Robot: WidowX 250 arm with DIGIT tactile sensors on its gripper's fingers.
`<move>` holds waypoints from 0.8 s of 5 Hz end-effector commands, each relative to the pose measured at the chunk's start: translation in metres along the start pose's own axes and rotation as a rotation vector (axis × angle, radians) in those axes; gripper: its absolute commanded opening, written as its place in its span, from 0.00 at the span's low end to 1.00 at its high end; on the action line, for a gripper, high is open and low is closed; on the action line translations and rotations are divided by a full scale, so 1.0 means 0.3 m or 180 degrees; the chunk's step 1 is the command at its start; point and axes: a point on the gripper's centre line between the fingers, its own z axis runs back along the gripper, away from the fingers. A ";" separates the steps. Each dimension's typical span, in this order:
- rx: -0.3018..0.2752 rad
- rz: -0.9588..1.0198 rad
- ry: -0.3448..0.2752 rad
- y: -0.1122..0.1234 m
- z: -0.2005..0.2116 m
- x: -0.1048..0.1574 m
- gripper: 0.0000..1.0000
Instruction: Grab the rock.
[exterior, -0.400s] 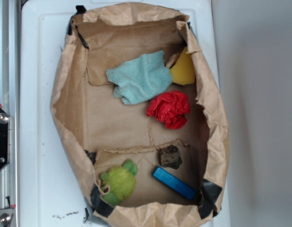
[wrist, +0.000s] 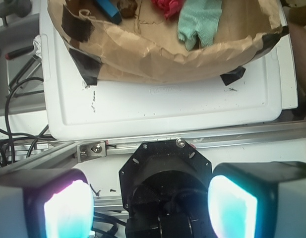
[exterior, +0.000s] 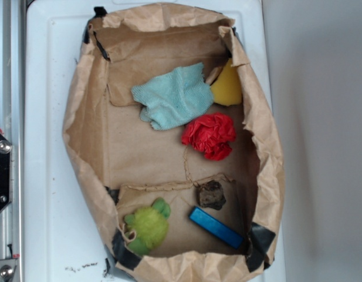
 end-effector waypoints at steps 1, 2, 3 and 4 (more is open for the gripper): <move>-0.0060 0.0790 -0.0281 -0.052 -0.049 0.246 1.00; -0.0163 0.1277 -0.0484 -0.026 -0.108 0.337 1.00; -0.0354 0.1679 -0.0574 0.017 -0.194 0.422 1.00; -0.0344 0.2064 -0.0546 0.071 -0.306 0.519 1.00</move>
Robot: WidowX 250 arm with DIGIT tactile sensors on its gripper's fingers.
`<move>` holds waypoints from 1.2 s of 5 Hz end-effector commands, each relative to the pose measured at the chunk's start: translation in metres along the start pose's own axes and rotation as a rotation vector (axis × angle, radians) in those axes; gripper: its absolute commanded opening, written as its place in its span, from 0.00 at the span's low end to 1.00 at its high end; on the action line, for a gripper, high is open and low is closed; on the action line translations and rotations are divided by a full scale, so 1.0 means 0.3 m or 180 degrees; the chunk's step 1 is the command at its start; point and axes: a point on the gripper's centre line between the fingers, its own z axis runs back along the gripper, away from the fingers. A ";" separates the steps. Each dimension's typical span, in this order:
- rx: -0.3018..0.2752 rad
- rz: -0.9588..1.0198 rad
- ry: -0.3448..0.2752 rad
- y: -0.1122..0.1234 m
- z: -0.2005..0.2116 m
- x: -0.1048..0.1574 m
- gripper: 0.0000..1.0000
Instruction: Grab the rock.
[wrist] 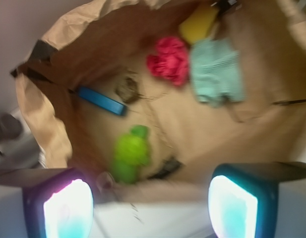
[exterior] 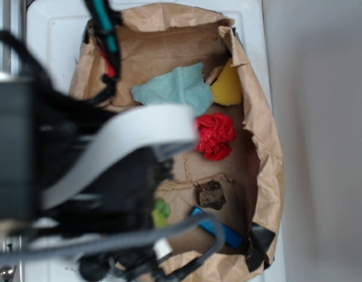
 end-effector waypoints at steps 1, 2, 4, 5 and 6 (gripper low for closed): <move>0.0071 0.0520 -0.0173 0.047 -0.150 0.181 1.00; 0.0182 0.0604 -0.0237 0.069 -0.189 0.217 1.00; 0.0182 0.0604 -0.0237 0.069 -0.189 0.217 1.00; 0.0182 0.0604 -0.0237 0.069 -0.189 0.217 1.00; 0.0182 0.0604 -0.0237 0.069 -0.189 0.217 1.00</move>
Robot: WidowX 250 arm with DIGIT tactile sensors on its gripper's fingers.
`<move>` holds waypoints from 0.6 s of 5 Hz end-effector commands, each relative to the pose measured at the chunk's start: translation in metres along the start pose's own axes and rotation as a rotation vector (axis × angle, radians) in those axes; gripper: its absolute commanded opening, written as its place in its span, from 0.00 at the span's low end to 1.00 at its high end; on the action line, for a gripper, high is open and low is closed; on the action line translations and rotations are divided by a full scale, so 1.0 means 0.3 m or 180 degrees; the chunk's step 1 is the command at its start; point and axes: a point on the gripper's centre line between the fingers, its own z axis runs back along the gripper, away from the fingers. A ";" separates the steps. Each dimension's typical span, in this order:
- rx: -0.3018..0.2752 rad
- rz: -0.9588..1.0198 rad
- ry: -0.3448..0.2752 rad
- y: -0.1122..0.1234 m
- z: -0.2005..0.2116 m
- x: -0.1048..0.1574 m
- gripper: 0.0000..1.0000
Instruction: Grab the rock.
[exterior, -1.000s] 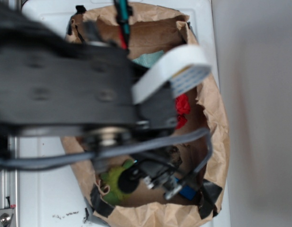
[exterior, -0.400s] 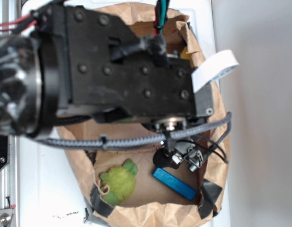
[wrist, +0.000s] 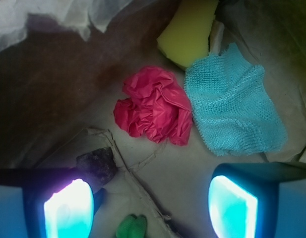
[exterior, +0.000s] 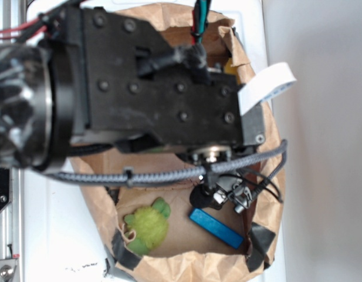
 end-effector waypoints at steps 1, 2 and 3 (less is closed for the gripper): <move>-0.0055 -0.0089 -0.0244 0.007 -0.026 0.031 1.00; -0.0040 -0.0297 -0.0250 0.005 -0.061 -0.021 1.00; -0.0012 -0.0358 -0.0334 -0.008 -0.091 -0.052 1.00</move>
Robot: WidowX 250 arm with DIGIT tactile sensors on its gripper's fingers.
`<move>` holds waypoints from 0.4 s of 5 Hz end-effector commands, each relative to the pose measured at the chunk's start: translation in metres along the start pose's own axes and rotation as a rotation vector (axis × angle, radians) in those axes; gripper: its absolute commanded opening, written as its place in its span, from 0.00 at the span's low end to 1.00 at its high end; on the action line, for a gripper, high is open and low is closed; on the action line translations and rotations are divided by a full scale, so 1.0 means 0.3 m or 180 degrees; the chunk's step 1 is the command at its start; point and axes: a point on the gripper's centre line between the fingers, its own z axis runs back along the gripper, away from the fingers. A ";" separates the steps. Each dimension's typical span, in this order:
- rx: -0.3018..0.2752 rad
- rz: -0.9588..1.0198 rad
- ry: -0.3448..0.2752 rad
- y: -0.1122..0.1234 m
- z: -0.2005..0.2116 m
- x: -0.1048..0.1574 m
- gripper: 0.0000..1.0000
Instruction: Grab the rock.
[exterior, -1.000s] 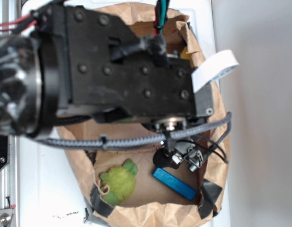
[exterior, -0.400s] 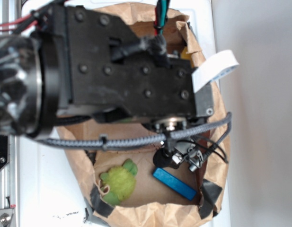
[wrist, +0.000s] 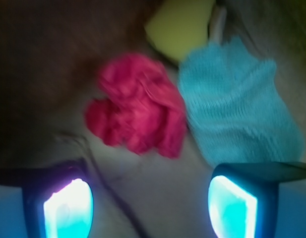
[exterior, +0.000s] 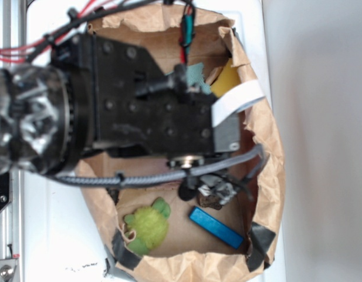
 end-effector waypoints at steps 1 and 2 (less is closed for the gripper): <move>-0.0172 0.0078 -0.0181 -0.051 0.016 0.023 1.00; -0.0233 0.0202 -0.0175 -0.088 0.002 0.030 1.00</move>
